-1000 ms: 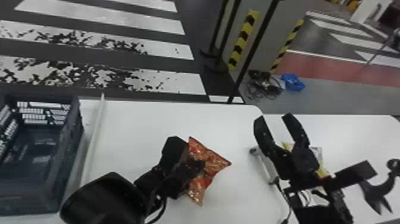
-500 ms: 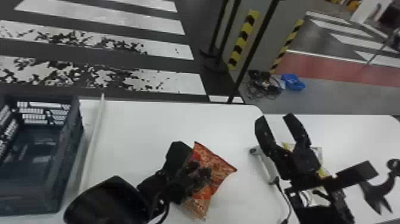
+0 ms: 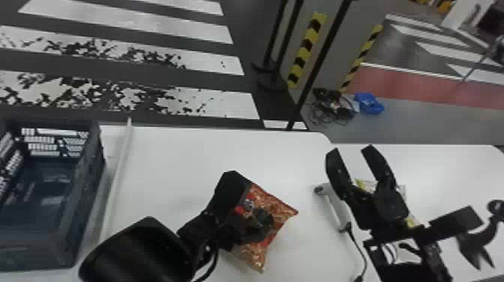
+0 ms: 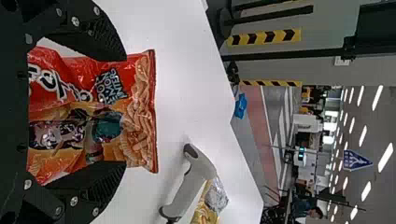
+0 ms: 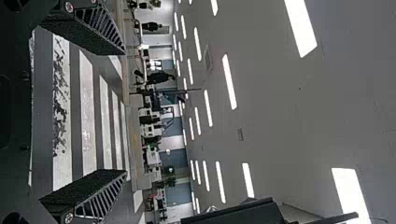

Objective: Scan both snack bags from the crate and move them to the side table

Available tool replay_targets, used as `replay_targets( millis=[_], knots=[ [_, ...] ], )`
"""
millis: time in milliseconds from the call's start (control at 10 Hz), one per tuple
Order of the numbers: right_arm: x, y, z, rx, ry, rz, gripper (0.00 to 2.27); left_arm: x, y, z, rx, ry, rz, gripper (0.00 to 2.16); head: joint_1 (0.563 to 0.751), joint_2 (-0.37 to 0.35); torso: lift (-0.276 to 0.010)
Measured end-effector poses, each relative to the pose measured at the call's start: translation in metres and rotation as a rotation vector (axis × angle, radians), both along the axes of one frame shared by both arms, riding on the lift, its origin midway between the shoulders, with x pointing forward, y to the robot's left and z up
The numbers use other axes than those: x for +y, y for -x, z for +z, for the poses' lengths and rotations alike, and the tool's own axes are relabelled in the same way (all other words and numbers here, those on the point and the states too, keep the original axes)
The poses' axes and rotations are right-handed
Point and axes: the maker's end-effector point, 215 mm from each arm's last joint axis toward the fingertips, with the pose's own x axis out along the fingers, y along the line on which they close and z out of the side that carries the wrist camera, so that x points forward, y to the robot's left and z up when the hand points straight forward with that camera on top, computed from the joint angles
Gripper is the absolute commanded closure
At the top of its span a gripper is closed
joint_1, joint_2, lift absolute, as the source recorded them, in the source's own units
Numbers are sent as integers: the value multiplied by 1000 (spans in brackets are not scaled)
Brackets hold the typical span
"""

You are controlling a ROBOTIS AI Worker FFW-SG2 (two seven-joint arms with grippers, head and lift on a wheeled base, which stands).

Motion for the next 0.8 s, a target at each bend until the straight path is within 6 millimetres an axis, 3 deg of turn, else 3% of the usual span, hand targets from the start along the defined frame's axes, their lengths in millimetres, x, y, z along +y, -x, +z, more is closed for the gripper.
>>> replay_targets(
  millis=[300,500,600,800],
  knots=[
    [-4,-3,3,-3,8,-3,87,23,-6,33,-28,-20,84,26,695,-350,-95],
    [-4,-5,-3,18,15,4,87,45,-23,79,-75,49,170,29,695,-350,-95],
    [-3,-7,-7,32,18,7,87,71,-36,103,-105,87,237,33,695,-350,-95],
    [2,-9,-17,51,29,17,87,159,-62,124,-184,79,397,33,695,-350,-95]
  ],
)
